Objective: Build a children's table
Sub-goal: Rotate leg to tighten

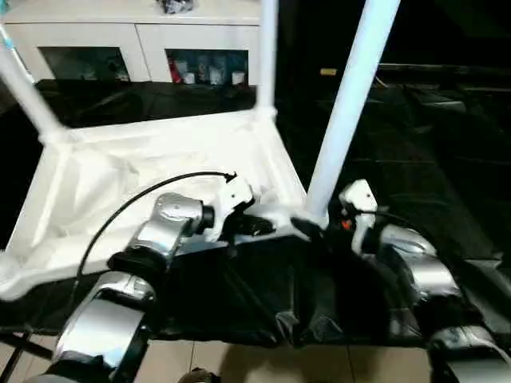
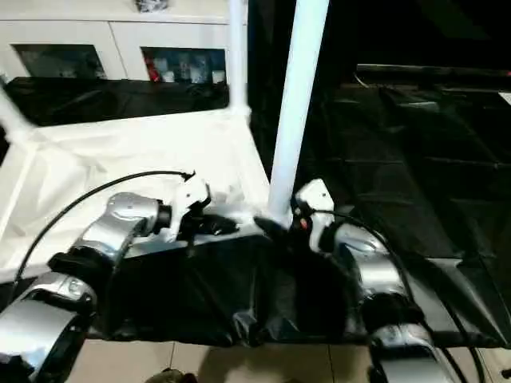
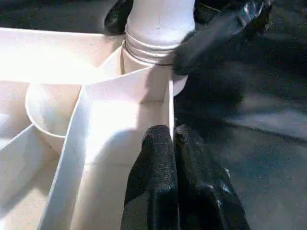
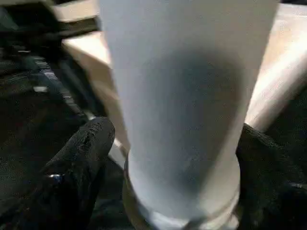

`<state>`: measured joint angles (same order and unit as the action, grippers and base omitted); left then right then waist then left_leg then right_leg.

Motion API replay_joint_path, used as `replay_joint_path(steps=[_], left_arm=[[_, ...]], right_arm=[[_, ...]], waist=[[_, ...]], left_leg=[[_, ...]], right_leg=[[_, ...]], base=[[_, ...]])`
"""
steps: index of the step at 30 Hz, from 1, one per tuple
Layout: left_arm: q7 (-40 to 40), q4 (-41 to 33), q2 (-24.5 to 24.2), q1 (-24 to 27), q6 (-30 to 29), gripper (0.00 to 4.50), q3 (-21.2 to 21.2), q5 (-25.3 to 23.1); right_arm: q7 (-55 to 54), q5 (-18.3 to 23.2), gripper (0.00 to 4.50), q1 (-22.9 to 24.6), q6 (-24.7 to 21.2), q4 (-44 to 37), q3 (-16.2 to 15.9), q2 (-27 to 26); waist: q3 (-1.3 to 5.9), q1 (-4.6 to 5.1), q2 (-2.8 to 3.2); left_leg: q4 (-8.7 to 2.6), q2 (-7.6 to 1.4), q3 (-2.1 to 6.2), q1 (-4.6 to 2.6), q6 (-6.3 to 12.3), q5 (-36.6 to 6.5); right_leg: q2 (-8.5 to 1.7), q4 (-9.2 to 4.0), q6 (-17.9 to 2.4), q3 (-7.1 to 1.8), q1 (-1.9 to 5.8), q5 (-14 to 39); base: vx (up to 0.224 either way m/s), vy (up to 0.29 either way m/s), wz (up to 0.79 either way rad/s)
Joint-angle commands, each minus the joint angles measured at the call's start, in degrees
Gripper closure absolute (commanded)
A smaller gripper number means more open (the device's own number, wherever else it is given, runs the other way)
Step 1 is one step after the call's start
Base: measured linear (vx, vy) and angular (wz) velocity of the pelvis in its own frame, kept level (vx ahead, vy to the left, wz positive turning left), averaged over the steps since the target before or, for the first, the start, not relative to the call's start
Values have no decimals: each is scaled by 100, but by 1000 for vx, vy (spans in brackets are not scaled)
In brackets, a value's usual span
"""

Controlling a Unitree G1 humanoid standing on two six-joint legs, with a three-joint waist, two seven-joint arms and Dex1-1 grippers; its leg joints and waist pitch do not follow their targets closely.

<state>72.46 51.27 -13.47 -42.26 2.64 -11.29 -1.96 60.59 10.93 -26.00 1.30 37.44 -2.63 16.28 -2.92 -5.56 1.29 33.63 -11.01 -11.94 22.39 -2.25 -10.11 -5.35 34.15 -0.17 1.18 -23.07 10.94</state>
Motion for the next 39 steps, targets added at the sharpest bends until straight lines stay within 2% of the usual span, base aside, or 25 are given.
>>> replay_joint_path(steps=[1, 4, 5, 6, 9, 10, 14, 21, 24, 26, 28, 29, 30, 33, 35, 36, 37, 39], left_arm=[[242, -358, 162, -74, 105, 450, -83, 242], [567, -499, 94, -25, 3, 450, -117, 311], [635, -527, 73, -18, -40, 450, -128, 313], [717, -566, 42, -4, -88, 450, -153, 304], [758, -576, 13, 0, -102, 450, -171, 291], [736, -538, 14, -18, -71, 450, -153, 282], [721, -529, 21, -27, -70, 450, -135, 272], [596, -540, 24, -16, -99, 450, -102, 242], [52, -363, 134, -94, -110, 450, -8, 153], [-306, -245, 202, -153, -108, 450, 26, 73], [-1072, 29, 359, -308, -160, 450, 97, -77], [-1072, 29, 359, -308, -160, 450, 97, -77], [-1743, 248, 536, -461, -252, 450, 156, -171], [-2439, 460, 770, -635, -375, 450, 221, -234], [-2754, 574, 939, -734, -367, 450, 217, -265], [-2810, 596, 970, -753, -360, 450, 217, -269], [-2880, 638, 1026, -788, -321, 450, 202, -287], [-2908, 710, 1098, -840, -229, 450, 179, -299]], right_arm=[[551, 72, 64, 134, -205, -204, -462, -119], [820, 87, 64, 221, -319, -348, -547, -26], [842, 65, 89, 230, -341, -363, -553, -11], [893, 40, 96, 243, -355, -386, -576, 17], [970, 30, 101, 266, -431, -440, -609, 62], [993, 39, 129, 279, -489, -490, -615, 84], [1012, 34, 161, 284, -526, -522, -616, 111], [882, -36, 182, 266, -524, -505, -602, 104], [230, -196, 183, 140, -401, -215, -470, -78], [-244, -321, 183, 43, -354, 8, -398, -191], [-1206, -550, 183, -158, -276, 468, -278, -413], [-1206, -550, 183, -158, -276, 468, -278, -413], [-2128, -642, 184, -380, -368, 897, -135, -652], [-3129, -706, 184, -635, -452, 1306, 11, -934], [-3596, -633, 184, -816, -523, 1565, 130, -1137], [-3629, -628, 184, -844, -496, 1598, 135, -1173], [-3628, -618, 184, -892, -411, 1637, 134, -1252], [-3542, -582, 184, -968, -204, 1696, 156, -1377]], waist=[[377, -31, -20], [378, -79, -20], [381, -90, -17], [386, -99, 17], [390, -96, -1], [390, -97, 1], [396, -109, -7], [395, -109, -10], [391, -102, -12], [380, -61, -34], [358, -36, -24], [356, -16, -25], [352, 5, -47], [356, 83, -16], [367, 78, -29], [377, 74, 5], [394, 71, -20], [409, 68, -4]], left_leg=[[-405, -255, 99, -168, 477, -1167], [-408, -256, 97, -174, 407, -1168], [-407, -256, 97, -179, 400, -1156], [-406, -251, 102, -169, 382, -1134], [-400, -243, 98, -175, 351, -1115], [-400, -240, 99, -168, 357, -1092], [-390, -239, 96, -176, 368, -1046], [-392, -241, 101, -168, 362, -1050], [-397, -243, 100, -172, 318, -1077], [-409, -231, 105, -168, 217, -1178], [-434, -217, 118, -190, 73, -1407], [-434, -213, 113, -192, 36, -1445], [-449, -206, 125, -191, -17, -1493], [-454, -189, 136, -216, -146, -1513], [-440, -175, 133, -181, -59, -1421], [-439, -174, 144, -175, -39, -1363], [-416, -165, 130, -153, 70, -1193], [-391, -159, 121, -144, 176, -1048]], right_leg=[[-264, -312, -1565, -83, 229, 459], [-269, -301, -1571, -88, 226, 427], [-273, -297, -1576, -89, 223, 406], [-276, -283, -1573, -87, 225, 356], [-271, -283, -1587, -84, 232, 275], [-267, -277, -1590, -82, 237, 222], [-273, -275, -1590, -82, 238, 194], [-276, -278, -1566, -79, 238, 271], [-274, -278, -1558, -81, 228, 301], [-286, -303, -1518, -86, 220, 525], [-295, -360, -1396, -99, 211, 1062], [-293, -367, -1365, -108, 194, 1148], [-293, -387, -1287, -111, 206, 1297], [-290, -398, -1232, -122, 176, 1394], [-284, -396, -1182, -127, 204, 1264], [-283, -382, -1192, -122, 210, 1159], [-264, -355, -1218, -111, 234, 773], [-260, -329, -1271, -106, 242, 438]], base=[[0, 0, 0], [0, 0, 0], [0, 0, 0], [0, 0, 0], [0, 0, 0], [0, 0, 0], [0, 0, 0], [0, 0, 0], [0, 0, 0], [0, 0, 0], [0, 0, 0], [0, 0, 0], [0, 0, 0], [0, 0, 0], [0, 0, 0], [0, 0, 0], [0, 0, 0], [0, 0, 0]])
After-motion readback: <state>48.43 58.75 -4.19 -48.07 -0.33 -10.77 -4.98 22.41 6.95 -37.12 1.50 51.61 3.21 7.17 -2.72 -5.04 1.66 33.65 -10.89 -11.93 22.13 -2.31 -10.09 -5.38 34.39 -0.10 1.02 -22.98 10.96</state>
